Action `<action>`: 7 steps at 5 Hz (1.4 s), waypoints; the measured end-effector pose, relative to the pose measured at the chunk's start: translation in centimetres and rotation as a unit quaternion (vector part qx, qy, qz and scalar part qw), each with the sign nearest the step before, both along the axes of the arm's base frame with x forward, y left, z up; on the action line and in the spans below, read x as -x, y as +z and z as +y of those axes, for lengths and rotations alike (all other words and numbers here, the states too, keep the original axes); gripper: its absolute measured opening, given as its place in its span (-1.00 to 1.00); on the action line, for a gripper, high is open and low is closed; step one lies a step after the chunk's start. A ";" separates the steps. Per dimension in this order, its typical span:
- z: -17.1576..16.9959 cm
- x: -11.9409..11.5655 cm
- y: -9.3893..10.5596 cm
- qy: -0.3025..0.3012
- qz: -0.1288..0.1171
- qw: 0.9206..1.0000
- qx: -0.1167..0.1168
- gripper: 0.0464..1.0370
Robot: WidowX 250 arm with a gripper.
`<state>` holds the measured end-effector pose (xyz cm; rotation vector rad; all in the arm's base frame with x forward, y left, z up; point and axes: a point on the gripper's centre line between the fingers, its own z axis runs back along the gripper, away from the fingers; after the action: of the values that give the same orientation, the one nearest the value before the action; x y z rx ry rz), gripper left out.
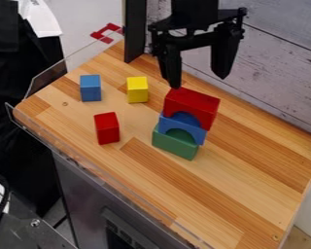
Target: Remove the red arch on the stack and put on the left side of the table
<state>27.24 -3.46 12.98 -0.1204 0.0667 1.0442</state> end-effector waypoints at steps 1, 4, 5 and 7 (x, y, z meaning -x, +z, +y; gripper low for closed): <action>-0.3 -0.4 -1.0 0.051 -0.014 0.999 0.013 0.92; 2.0 -1.2 -2.0 0.150 -0.018 0.988 0.026 0.92; 2.8 -1.3 -2.3 0.175 -0.017 0.984 0.022 0.92; 3.0 -1.3 -3.3 0.204 0.004 0.979 0.016 0.92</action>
<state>28.57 -0.41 9.65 -0.1641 0.0673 1.4544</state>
